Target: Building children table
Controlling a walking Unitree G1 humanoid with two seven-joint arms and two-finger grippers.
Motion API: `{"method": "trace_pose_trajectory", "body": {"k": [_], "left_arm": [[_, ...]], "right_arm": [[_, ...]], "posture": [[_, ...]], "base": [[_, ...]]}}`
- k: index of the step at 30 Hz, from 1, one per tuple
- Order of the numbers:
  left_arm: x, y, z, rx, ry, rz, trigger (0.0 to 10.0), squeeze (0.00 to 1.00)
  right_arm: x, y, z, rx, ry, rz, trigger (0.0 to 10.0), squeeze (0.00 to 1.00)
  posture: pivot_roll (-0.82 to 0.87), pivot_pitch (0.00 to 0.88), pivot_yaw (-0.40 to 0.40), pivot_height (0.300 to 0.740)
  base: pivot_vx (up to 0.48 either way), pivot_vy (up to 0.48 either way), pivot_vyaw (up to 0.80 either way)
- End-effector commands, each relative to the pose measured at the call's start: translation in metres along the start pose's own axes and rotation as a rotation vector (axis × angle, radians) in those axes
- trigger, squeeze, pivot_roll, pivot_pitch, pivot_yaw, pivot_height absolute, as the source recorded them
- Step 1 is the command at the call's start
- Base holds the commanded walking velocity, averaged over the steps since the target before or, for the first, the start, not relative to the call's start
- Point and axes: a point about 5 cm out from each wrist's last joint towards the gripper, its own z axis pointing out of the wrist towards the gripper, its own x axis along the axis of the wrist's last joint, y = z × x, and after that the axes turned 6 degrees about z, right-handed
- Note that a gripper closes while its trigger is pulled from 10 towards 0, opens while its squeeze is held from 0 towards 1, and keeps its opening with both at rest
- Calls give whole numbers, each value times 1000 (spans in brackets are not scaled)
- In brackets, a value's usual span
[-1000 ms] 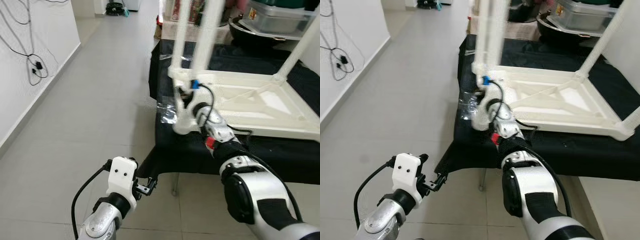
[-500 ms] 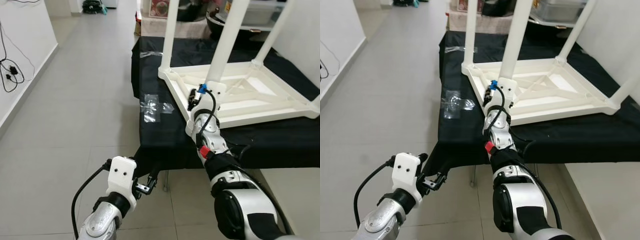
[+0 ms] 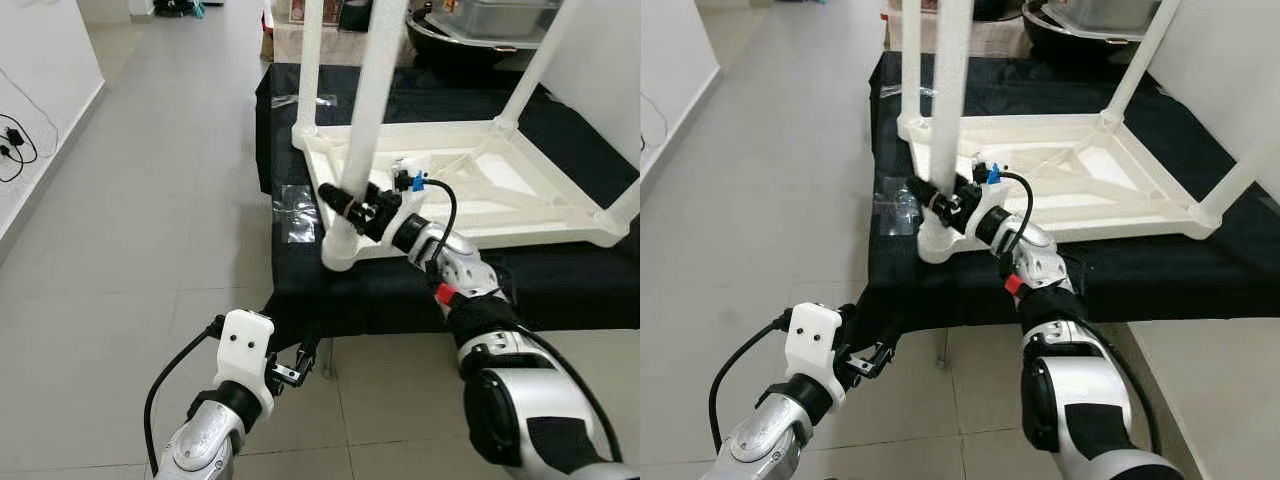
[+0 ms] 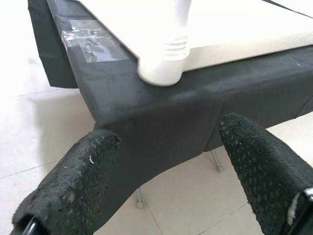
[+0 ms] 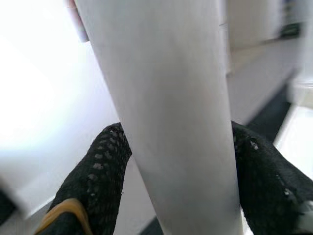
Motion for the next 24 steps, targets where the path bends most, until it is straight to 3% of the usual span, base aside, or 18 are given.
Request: {"method": "trace_pose_trajectory", "body": {"k": [1,6,7,9,10,12,14,17,18,19,21,22,23,24], "left_arm": [[-5,3,-1,-1,-20,-15,10000,0],[-5,3,-2,-1,-22,-15,10000,0],[-5,3,-2,-1,-23,-15,10000,0],[-6,3,-3,-1,-24,-15,10000,0],[-6,3,-3,-1,-24,-14,10000,0],[-6,3,-3,-2,-24,-13,10000,0],[-6,4,-3,-3,-25,-14,10000,0],[-7,4,-3,-4,-26,-16,10000,0],[-7,4,-3,-6,-27,-16,10000,0],[-7,4,-3,-6,-27,-16,10000,0],[-7,4,-3,-12,-28,-13,10000,0],[-8,4,-3,-13,-28,-12,10000,0],[-8,4,-3,-14,-28,-10,10000,0],[-8,4,-3,-14,-28,-10,10000,0]], "right_arm": [[-12,-9,8,76,-68,7,10000,0],[-11,-13,23,27,-68,-68,10000,0],[-8,-11,27,-57,-42,-89,3255,0],[-6,-9,28,-108,-25,-98,3255,0],[0,-4,27,-211,35,-86,0,0],[1,-2,26,-224,46,-80,0,0],[5,9,20,-400,72,-92,0,0],[5,14,16,-489,79,-94,0,0],[2,23,9,-633,86,-76,0,0],[2,23,9,-633,86,-76,0,0],[-9,38,-13,-998,82,-64,0,0],[-12,41,-22,-1116,84,-73,0,0],[-15,42,-27,-1204,94,-74,0,0],[-15,42,-27,-1204,94,-74,0,0]], "posture": [[86,107,-106,740],[91,102,-106,740],[92,99,-106,740],[92,97,-106,740],[92,97,-106,740],[92,97,-106,740],[91,89,-106,740],[85,88,-102,740],[83,86,-102,740],[83,86,-102,740],[81,83,-100,740],[82,83,-102,740],[82,82,-101,740],[82,82,-101,740]], "base": [[0,0,0],[0,0,0],[0,0,0],[0,0,0],[0,0,0],[0,0,0],[0,0,0],[0,0,0],[0,0,0],[0,0,0],[0,0,0],[0,0,0],[0,0,0],[0,0,0]]}}
